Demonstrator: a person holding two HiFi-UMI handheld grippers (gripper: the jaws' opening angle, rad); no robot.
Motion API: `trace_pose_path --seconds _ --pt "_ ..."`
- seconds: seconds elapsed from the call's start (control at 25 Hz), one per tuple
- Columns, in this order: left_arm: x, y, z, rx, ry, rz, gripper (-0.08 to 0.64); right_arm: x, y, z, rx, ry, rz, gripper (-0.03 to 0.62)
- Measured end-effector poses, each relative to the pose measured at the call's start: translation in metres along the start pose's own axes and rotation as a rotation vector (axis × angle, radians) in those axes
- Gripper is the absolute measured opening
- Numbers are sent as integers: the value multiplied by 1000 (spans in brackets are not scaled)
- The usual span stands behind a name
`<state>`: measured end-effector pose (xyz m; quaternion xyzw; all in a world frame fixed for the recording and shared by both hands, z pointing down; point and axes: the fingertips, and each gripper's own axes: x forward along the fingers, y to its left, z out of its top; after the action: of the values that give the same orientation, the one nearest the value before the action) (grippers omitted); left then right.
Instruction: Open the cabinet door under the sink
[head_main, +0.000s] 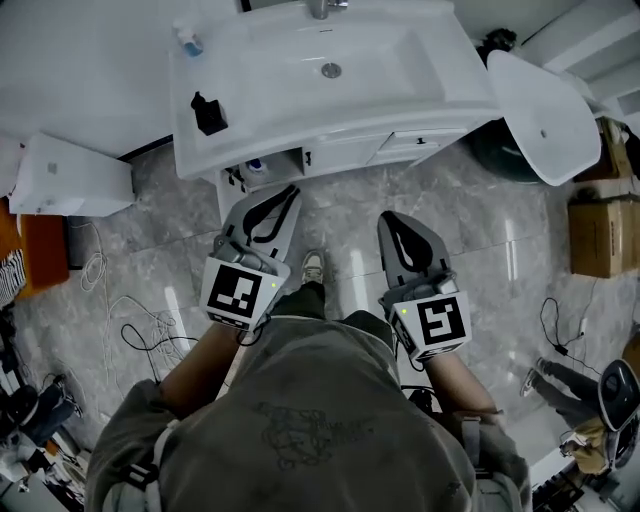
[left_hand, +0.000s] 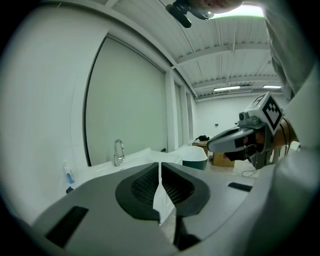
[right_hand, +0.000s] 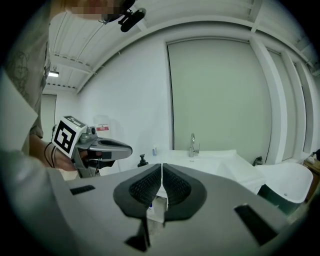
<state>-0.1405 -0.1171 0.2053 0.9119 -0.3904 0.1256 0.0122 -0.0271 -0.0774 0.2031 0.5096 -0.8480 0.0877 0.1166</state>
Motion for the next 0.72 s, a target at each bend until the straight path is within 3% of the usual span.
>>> trace_pose_path --seconds 0.12,0.28,0.56,0.72 --pt "22 13 -15 21 22 -17 28 24 -13 -6 -18 24 -5 29" --pt "42 25 -32 -26 -4 13 28 45 -30 -16 -8 23 -23 29" --pt "104 32 -94 -13 87 45 28 84 -74 -71 21 76 -31 29" --pt "140 35 -135 -54 95 75 28 111 -86 -97 12 71 8 29"
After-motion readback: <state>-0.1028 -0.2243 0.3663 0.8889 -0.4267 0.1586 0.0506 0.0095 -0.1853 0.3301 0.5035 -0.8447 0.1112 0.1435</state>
